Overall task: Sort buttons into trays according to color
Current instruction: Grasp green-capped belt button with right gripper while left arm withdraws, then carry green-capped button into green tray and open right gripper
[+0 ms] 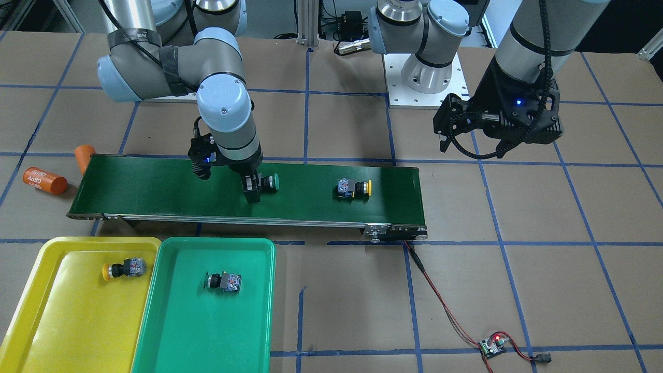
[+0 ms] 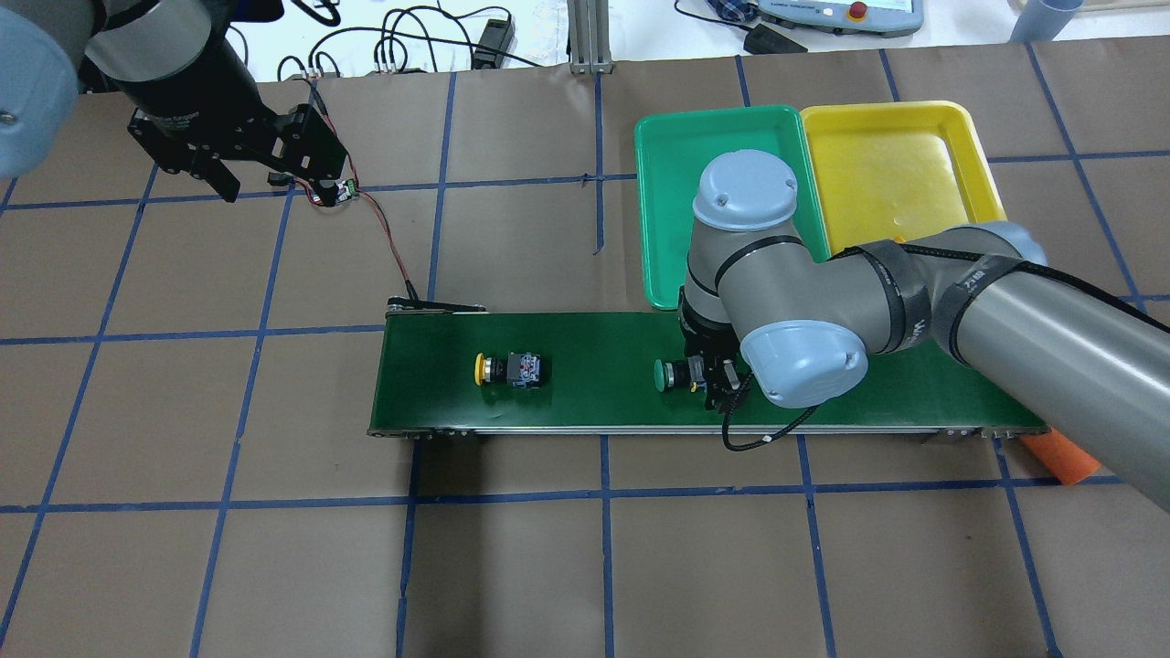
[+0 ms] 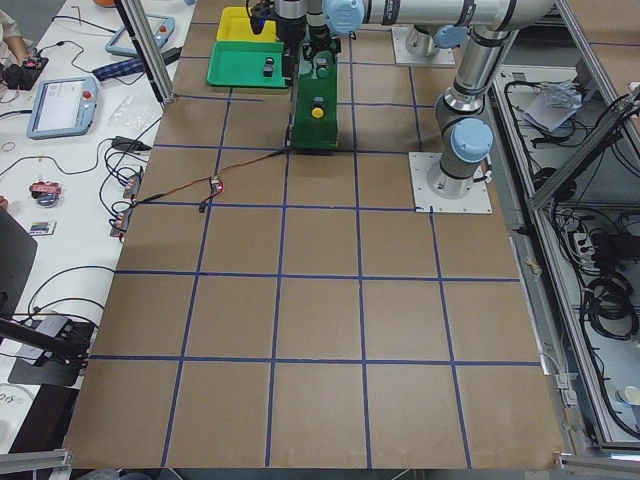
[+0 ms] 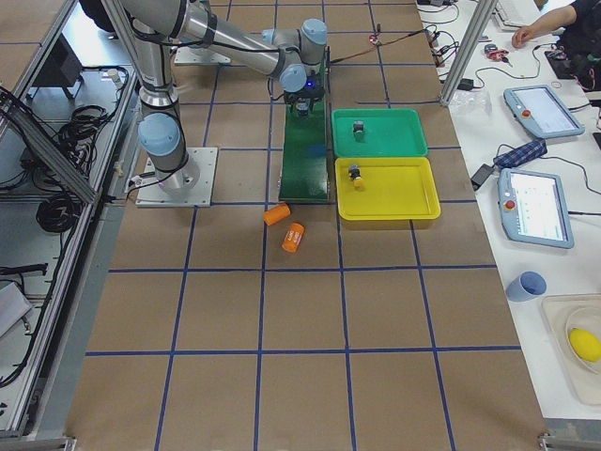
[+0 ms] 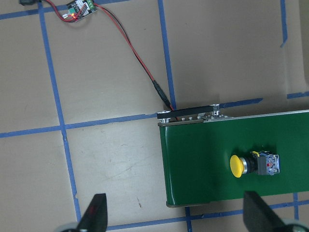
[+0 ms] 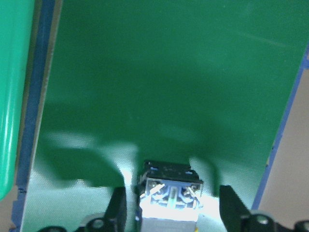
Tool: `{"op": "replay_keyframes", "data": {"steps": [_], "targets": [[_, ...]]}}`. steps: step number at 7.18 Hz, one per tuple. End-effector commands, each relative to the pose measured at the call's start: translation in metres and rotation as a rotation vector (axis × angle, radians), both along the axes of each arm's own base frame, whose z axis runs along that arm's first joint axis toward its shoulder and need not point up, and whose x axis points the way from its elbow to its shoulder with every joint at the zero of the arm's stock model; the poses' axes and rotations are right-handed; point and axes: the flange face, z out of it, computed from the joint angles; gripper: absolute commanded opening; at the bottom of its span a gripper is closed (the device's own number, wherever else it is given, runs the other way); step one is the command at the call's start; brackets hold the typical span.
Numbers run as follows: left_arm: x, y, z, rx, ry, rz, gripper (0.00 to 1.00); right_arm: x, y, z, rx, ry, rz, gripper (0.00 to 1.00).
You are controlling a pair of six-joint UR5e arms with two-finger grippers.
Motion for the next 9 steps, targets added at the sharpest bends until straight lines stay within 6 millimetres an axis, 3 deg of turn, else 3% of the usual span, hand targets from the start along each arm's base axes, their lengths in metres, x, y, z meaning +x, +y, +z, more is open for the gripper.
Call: {"op": "replay_keyframes", "data": {"steps": [1,3,5,7,9], "targets": [[0.004,0.002,0.005,0.002,-0.007,0.011,1.0,-0.006,-0.016,0.019,-0.041,-0.001,0.012,0.0],[0.0,0.01,0.008,0.0,0.002,0.007,1.0,-0.015,-0.038,0.042,-0.092,-0.003,-0.012,0.0],[0.002,0.005,0.01,-0.009,0.008,0.013,1.0,-0.056,-0.078,0.062,-0.145,-0.025,-0.033,0.0],[0.002,0.004,0.006,-0.005,0.007,0.011,1.0,-0.093,-0.113,0.037,-0.153,-0.026,0.031,0.0],[0.001,0.003,0.006,-0.003,0.007,0.011,1.0,-0.095,-0.142,-0.007,-0.159,-0.028,0.033,0.0]]}}
